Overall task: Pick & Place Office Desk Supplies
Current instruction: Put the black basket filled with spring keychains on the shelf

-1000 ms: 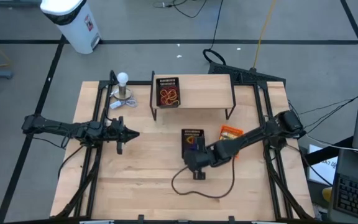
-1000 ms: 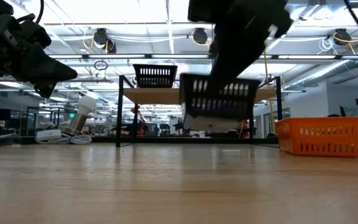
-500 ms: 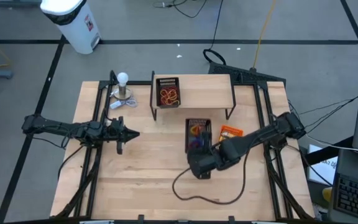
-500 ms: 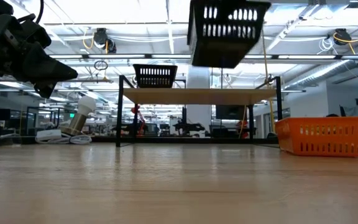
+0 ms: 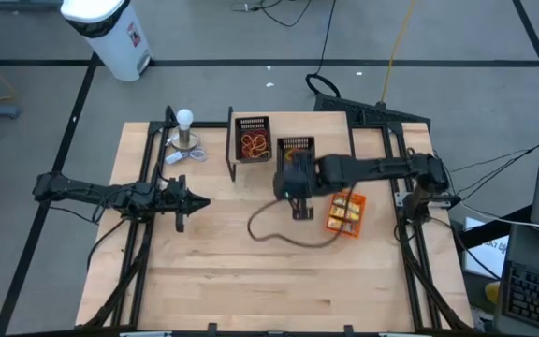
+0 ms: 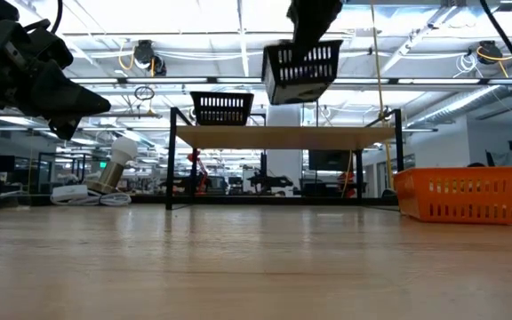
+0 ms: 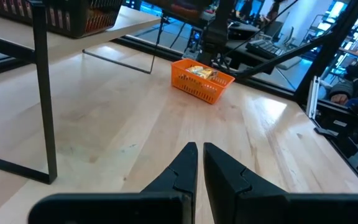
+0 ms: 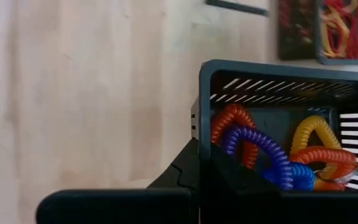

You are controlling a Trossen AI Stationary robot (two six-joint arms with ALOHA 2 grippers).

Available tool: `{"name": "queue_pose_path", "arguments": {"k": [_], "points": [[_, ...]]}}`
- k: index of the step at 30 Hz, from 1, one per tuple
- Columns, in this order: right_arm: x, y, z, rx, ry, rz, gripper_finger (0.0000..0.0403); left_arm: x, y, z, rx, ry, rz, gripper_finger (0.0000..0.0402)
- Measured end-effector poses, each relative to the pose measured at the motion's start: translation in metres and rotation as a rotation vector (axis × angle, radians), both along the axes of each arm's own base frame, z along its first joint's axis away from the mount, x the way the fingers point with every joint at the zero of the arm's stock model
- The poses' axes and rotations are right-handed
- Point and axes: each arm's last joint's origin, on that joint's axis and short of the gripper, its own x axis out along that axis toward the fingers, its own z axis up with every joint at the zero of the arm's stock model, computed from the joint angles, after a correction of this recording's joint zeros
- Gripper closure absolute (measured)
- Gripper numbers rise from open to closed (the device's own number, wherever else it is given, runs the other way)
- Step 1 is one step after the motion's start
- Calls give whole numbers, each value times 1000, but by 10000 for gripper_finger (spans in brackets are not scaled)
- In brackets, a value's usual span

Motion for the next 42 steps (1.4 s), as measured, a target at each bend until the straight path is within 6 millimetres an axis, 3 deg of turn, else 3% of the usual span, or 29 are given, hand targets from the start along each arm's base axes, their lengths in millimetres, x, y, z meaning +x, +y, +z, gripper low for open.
{"name": "queue_pose_path", "arguments": {"k": [8,23,32,42], "points": [[6,-52,2,13,-35,-35,403,0,0,0,5,5,-1,376],[5,-112,1,47,-98,-47,403,0,0,-1,10,13,-4,376],[7,-124,-34,109,-77,-45,403,0,0,-1,7,13,-5,376],[11,-121,-38,103,-109,-38,403,0,0,-1,11,13,-5,376]]}}
